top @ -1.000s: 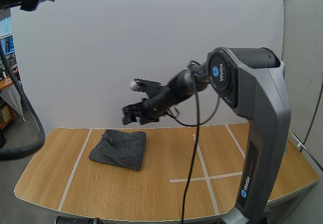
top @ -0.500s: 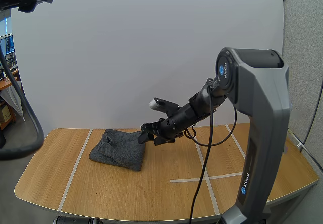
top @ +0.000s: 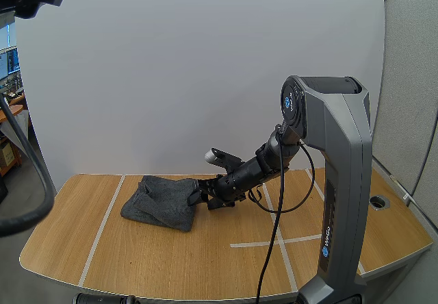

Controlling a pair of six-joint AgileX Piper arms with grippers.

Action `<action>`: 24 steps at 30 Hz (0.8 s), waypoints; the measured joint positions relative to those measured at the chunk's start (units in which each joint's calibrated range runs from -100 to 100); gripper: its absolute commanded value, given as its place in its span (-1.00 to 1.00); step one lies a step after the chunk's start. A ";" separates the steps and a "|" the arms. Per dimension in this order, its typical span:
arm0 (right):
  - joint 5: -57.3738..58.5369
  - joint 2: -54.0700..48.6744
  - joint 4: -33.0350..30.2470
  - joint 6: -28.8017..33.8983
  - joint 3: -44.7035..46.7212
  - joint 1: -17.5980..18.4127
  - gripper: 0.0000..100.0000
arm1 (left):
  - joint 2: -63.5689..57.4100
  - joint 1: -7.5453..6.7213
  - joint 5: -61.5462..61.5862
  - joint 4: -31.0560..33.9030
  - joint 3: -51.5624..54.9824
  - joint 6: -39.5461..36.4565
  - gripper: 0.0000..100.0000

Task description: Fold the towel

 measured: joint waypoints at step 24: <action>-8.07 0.00 5.58 -4.32 0.00 3.67 -1.00 | 0.00 0.00 0.00 0.22 0.00 0.00 1.00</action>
